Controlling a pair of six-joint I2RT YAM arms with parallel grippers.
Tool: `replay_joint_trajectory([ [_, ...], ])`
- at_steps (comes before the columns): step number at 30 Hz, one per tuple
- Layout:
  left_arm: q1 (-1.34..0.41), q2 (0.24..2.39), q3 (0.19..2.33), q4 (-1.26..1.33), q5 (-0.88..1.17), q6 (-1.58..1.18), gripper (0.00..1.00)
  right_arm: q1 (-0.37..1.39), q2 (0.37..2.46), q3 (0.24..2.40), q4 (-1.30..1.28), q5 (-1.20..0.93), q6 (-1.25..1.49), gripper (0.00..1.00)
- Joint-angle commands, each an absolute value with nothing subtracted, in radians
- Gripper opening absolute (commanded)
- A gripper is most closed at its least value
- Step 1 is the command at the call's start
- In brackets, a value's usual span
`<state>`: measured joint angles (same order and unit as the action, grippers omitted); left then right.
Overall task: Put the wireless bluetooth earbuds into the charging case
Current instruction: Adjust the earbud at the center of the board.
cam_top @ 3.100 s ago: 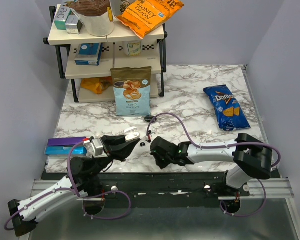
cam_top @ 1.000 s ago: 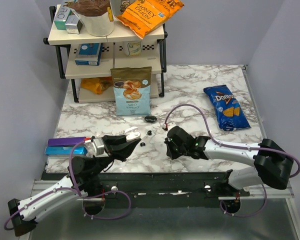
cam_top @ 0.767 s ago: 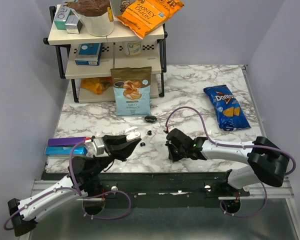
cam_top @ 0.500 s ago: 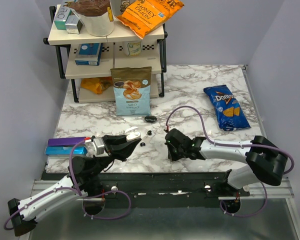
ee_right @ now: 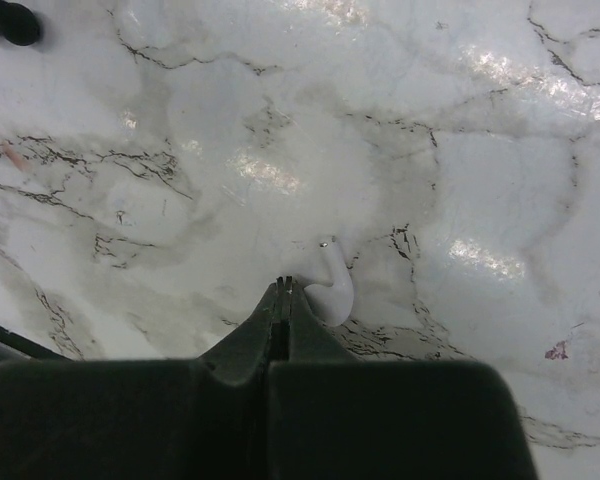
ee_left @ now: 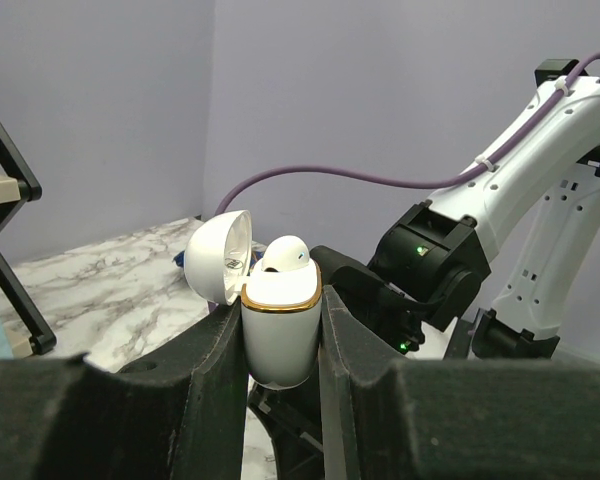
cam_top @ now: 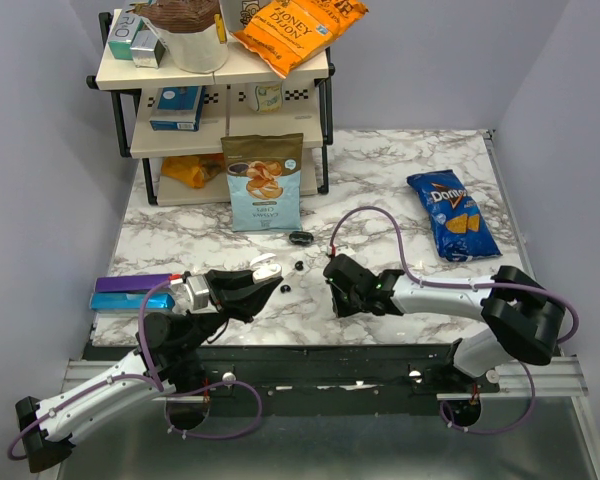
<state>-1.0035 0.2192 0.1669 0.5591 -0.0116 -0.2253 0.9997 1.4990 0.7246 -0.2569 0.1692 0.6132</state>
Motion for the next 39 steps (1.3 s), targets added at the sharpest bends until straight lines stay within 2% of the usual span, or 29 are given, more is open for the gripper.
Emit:
replay_joint_trajectory([
  [1,-1.006,0.222,0.161,0.581,-0.005,-0.224,0.00,0.988,1.529,0.684,-0.373,0.227,0.627,0.01],
  [8,-1.006,0.227,0.150,0.606,0.000,-0.227,0.00,1.034,1.367,0.655,-0.324,0.167,0.581,0.01],
  [15,-1.006,0.230,0.152,0.614,0.000,-0.233,0.00,1.034,1.267,0.722,-0.448,0.260,0.594,0.01],
  [23,-1.006,0.212,0.160,0.594,0.000,-0.235,0.00,0.996,1.403,0.741,-0.535,0.302,0.696,0.01],
  [39,-1.008,0.199,0.153,0.584,0.018,-0.244,0.00,0.989,1.537,0.742,-0.420,0.272,0.684,0.01],
])
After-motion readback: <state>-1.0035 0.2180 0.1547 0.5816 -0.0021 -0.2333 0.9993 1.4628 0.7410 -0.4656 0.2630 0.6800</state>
